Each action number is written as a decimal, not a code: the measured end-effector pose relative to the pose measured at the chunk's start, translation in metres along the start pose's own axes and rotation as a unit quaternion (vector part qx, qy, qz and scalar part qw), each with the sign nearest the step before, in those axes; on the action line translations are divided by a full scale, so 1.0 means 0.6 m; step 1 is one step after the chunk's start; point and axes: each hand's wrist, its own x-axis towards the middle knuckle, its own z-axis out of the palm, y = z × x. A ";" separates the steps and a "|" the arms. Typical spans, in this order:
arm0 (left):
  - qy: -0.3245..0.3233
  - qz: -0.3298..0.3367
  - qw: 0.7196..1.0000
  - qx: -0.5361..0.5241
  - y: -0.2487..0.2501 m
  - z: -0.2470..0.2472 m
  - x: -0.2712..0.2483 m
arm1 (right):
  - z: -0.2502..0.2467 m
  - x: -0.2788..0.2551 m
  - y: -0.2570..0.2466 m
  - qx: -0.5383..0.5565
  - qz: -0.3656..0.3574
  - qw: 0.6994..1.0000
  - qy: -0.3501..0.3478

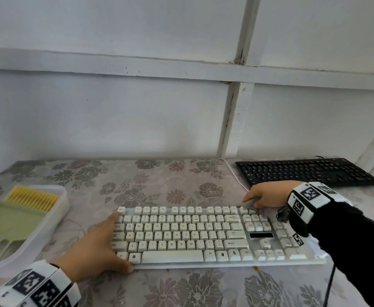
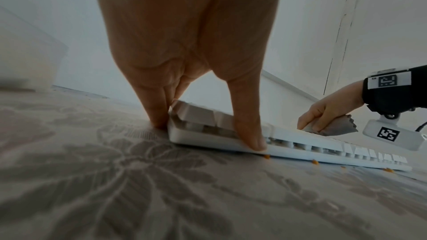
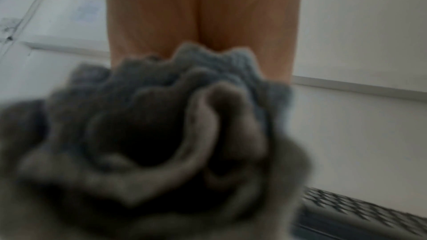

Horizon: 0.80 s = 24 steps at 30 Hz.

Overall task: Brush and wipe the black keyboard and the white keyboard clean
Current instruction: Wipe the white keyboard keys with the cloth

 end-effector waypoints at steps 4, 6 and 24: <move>-0.001 0.001 1.000 0.000 -0.003 0.000 0.003 | -0.009 -0.022 0.027 0.067 -0.008 0.997 0.041; -0.002 -0.003 1.000 0.003 -0.005 0.001 0.003 | -0.010 -0.035 0.046 0.089 0.004 0.993 0.078; -0.003 -0.018 0.999 0.027 0.012 -0.001 -0.006 | 0.052 -0.024 0.136 -0.036 0.112 0.991 0.061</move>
